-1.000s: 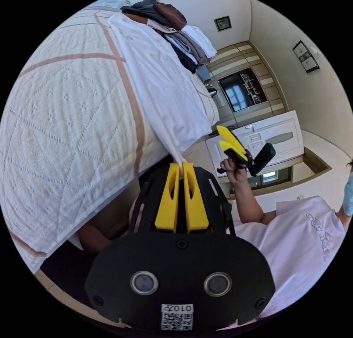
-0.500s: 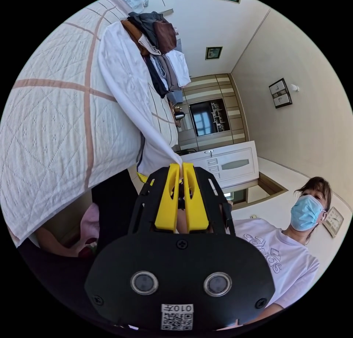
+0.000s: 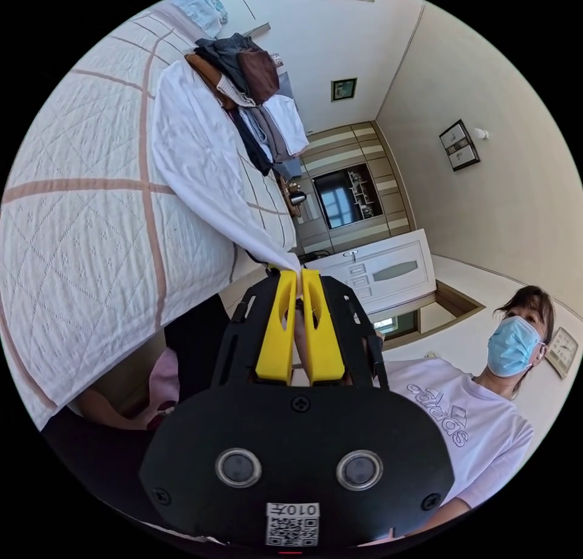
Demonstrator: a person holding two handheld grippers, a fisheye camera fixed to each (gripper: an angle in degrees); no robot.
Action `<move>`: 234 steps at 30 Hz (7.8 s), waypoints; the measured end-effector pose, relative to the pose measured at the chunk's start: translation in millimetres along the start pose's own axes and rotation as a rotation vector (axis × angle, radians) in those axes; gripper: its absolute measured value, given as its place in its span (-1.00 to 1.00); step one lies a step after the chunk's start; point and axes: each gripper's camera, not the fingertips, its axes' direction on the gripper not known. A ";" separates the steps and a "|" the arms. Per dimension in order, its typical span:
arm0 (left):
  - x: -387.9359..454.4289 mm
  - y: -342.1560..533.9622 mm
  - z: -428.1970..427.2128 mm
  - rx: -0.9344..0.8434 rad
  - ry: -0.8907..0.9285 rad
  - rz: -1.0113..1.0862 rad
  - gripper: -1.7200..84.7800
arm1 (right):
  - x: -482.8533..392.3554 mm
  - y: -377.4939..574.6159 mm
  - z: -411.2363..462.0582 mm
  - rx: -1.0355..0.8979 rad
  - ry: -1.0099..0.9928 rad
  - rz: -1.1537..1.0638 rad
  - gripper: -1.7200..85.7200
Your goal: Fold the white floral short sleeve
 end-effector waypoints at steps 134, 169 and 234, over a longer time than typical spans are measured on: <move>-87.1 -102.9 -48.0 -0.310 -0.381 0.139 -0.96 | 356.2 -301.4 372.6 -0.451 -0.770 0.131 -0.68; -76.6 -21.0 -49.8 -0.190 -0.408 0.123 -0.96 | 326.5 -433.7 383.7 -0.379 -0.772 0.055 -0.85; -28.9 11.2 7.6 0.044 -0.383 -0.062 -0.64 | -14.3 -94.9 119.6 -0.178 -0.411 0.063 -0.84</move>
